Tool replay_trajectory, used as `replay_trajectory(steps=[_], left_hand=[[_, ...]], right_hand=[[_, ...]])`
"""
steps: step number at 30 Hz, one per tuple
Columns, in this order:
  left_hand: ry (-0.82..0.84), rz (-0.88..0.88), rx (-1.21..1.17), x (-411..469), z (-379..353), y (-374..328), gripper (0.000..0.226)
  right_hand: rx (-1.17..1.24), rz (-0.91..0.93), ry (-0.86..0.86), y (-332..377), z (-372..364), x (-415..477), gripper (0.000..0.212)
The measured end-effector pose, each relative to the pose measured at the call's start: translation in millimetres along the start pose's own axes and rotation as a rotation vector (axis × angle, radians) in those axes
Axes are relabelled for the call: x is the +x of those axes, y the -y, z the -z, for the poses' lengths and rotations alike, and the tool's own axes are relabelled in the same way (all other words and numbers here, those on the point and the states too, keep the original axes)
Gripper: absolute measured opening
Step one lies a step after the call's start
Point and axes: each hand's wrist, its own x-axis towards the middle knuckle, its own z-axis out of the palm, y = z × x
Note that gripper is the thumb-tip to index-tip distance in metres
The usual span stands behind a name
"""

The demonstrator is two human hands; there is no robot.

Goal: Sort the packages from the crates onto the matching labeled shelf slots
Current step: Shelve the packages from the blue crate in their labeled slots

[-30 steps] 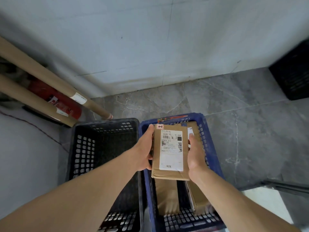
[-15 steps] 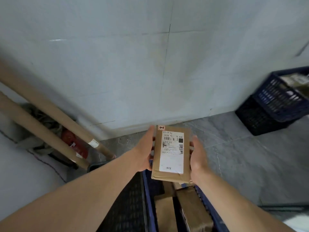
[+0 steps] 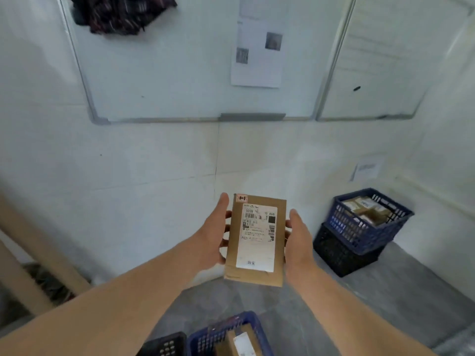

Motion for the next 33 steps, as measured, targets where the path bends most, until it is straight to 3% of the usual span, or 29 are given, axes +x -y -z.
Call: replay_trajectory(steps=[13,21,28,31,33], left_hand=[[0.061,-0.317,0.030,-139.9,-103.0,-115.6,0.059],[0.169,-0.408,0.048,-186.0,-131.2,-148.9,0.066],[0.243,-0.470,0.085,-225.7,-132.1,-175.7,0.074],[0.291,-0.496,0.077,-240.5,-133.9,-186.0,0.072],[0.327,-0.506,0.074,-251.1,-137.4,-192.0,0.071]], right_hand=[[0.040,0.326,-0.094,174.7,67.6,-92.7,0.062],[0.156,0.425,-0.157,227.1,89.0,-144.4,0.048],[0.193,0.477,-0.202,258.4,84.4,-191.0,0.069],[0.194,0.511,-0.222,271.2,83.7,-212.4,0.059],[0.189,0.544,-0.252,279.9,85.4,-224.8,0.063]])
